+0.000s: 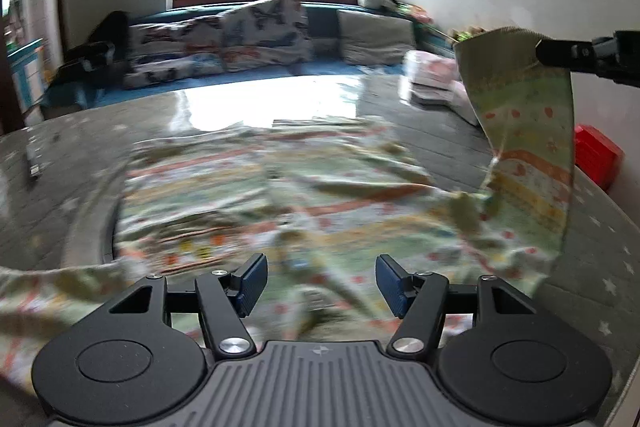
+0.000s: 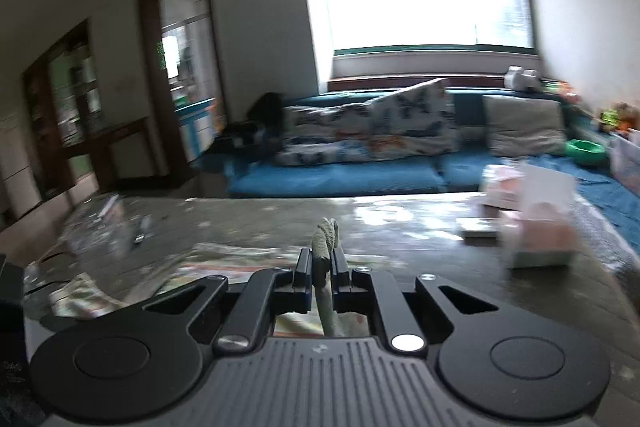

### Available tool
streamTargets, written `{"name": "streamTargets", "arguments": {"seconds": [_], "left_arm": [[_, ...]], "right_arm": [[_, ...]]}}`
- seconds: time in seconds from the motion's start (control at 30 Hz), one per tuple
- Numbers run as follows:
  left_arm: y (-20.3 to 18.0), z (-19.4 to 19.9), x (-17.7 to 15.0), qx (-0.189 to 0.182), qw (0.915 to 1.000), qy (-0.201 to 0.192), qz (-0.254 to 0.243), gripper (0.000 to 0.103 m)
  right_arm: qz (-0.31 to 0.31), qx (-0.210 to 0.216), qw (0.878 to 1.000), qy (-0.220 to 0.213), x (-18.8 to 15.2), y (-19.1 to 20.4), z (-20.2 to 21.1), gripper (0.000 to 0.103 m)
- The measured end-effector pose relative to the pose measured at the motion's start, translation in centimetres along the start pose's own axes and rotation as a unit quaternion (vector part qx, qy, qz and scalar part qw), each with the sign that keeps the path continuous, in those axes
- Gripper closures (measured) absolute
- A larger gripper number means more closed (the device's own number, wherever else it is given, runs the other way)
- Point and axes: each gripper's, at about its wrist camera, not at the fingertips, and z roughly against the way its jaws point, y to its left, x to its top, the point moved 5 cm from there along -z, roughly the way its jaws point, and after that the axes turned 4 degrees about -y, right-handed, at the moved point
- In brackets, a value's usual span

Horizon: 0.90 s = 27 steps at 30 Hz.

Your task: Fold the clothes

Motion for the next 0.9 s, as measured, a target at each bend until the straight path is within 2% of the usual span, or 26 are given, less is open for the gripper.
{"name": "streamTargets", "arguments": {"seconds": [0.33,0.5,0.6,0.7,0.9], "left_arm": [[7.4,2.7,-1.5,0.074,0.9948,-0.011,0.069,0.038],[10.1,3.4,-2.5,0.103,0.9902,-0.007,0.094,0.037],[11.0,3.7,-2.8,0.115,0.988,-0.006,0.103,0.037],[11.7,3.8,-2.8,0.123,0.9861,-0.006,0.111,0.037],[11.5,3.5,-2.5,0.12,0.9864,-0.009,0.111,0.037]], "right_arm": [[0.056,0.098,0.992,0.063,-2.7,10.1,-5.7,0.095],[0.069,0.138,0.983,0.1,-5.1,13.3,-8.3,0.095],[0.073,0.157,0.978,0.119,-6.5,14.8,-9.2,0.094],[0.071,0.175,0.973,0.132,-7.3,15.5,-9.6,0.084],[0.08,0.176,0.973,0.124,-6.5,14.6,-8.3,0.082]]}}
